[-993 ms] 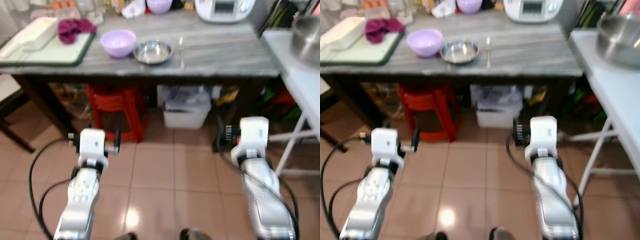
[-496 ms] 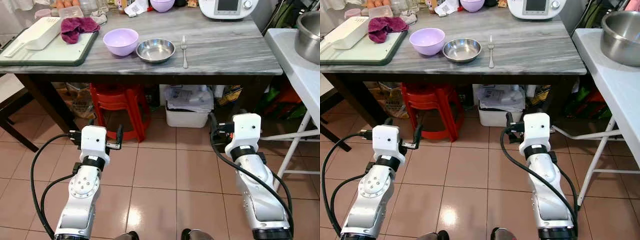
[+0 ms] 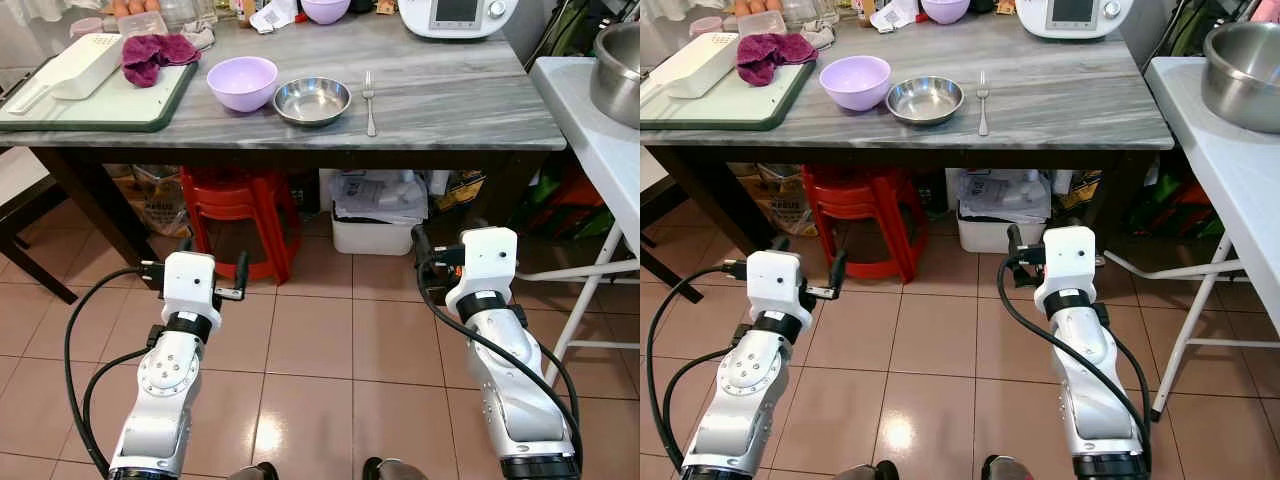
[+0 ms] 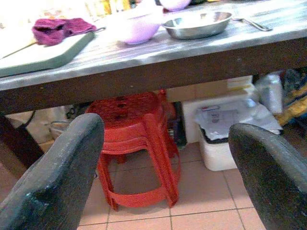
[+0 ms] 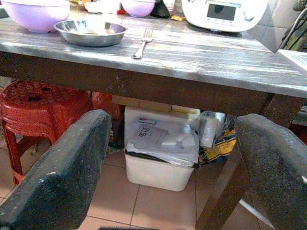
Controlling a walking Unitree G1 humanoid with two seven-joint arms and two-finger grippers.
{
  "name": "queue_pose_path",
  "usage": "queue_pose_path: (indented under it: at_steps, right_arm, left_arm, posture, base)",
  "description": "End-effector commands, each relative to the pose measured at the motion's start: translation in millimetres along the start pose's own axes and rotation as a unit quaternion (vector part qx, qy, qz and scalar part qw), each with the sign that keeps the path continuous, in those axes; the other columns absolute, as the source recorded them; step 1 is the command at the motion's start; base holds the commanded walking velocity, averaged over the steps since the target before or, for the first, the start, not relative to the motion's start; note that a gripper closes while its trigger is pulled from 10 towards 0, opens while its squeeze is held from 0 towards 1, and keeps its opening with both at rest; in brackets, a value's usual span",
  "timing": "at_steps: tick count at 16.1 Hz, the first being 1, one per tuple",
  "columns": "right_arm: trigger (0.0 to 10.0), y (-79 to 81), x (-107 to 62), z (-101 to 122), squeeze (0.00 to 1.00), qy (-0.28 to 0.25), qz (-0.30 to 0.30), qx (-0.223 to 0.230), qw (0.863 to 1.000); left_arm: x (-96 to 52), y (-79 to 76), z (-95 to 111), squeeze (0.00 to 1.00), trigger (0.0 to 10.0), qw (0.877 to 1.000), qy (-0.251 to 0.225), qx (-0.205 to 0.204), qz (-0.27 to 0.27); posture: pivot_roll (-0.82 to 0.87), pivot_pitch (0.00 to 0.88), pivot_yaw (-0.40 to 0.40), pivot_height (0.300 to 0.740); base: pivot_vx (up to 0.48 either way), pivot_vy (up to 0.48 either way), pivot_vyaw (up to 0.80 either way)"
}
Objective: Setting the table
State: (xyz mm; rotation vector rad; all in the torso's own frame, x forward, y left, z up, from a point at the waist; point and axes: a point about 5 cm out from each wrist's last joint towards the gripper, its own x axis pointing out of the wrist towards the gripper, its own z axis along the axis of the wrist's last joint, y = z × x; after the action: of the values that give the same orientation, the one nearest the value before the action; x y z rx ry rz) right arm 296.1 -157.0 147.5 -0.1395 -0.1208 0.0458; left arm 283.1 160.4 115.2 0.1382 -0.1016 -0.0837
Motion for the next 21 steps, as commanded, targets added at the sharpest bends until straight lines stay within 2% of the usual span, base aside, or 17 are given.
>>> queue_pose_path:
  at_steps: [1, 4, 21]
  right_arm:
    - [10.0, 1.5, 0.0, 0.9, 0.0, -0.005, 0.006, 0.002, 1.0]
    - [10.0, 0.3, 0.4, 0.6, 0.0, -0.004, 0.006, 0.0, 1.0]
    - [10.0, -0.2, 3.7, 8.6, 0.0, -0.017, 0.009, -0.007, 1.0]
  left_arm:
    - [-0.1, 0.3, -0.1, 0.0, 10.0, 1.0, -0.001, 0.007, -0.006]
    - [-0.2, -1.8, 0.0, 0.0, 10.0, 1.0, -0.001, 0.006, -0.01]
    - [-0.8, -3.3, -2.9, 0.0, 10.0, 1.0, 0.005, -0.002, -0.009]
  posture:
    - [-0.13, 0.151, 0.044, 0.74]
    - [-0.13, 0.153, 0.039, 0.74]
    - [-0.14, 0.158, 0.028, 0.74]
  base:
    - [0.0, 0.0, 0.0]
    - [0.0, 0.0, 0.0]
    - [0.0, -0.258, 0.0]
